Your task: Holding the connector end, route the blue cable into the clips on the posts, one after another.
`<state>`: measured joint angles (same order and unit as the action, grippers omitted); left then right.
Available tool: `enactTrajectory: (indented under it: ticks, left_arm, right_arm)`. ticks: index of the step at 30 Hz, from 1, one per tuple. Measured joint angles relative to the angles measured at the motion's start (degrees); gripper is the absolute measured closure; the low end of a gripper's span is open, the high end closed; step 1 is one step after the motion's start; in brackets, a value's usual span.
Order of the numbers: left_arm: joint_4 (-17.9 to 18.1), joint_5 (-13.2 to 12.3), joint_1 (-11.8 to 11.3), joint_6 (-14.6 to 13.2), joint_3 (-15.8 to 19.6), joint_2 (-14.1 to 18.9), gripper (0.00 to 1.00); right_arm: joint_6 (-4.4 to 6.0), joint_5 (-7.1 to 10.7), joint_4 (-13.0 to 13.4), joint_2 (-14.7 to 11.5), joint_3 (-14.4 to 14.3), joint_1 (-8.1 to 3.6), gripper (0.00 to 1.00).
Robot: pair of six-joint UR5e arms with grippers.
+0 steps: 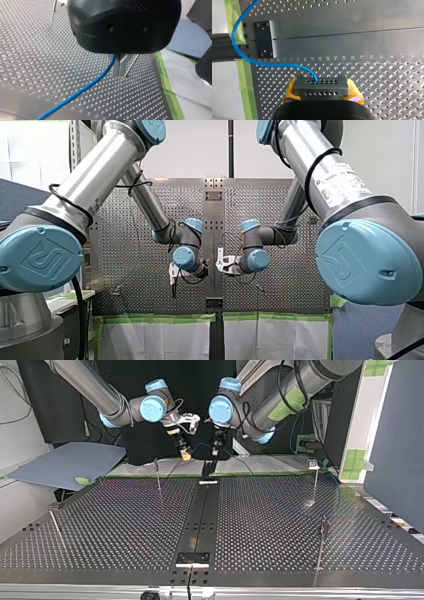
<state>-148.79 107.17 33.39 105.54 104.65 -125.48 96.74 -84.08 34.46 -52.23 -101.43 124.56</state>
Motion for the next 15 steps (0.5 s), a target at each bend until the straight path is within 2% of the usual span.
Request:
enactTrajectory:
  ticks: [7, 11, 15]
  left_arm:
    - [2.37, 0.21, 1.26, 0.6, 0.0, -1.88, 1.0]
    - [3.85, 1.01, 2.39, 0.77, 0.0, -2.8, 1.0]
    - [5.73, 0.96, 3.48, 1.43, 0.0, -4.58, 1.0]
  right_arm:
    - [2.12, 0.05, 3.78, 0.12, -3.66, -1.2, 1.0]
    - [2.56, 0.1, 5.87, 0.32, -5.18, -1.84, 1.0]
    - [2.99, -0.37, 7.79, 1.64, -5.56, -2.63, 1.0]
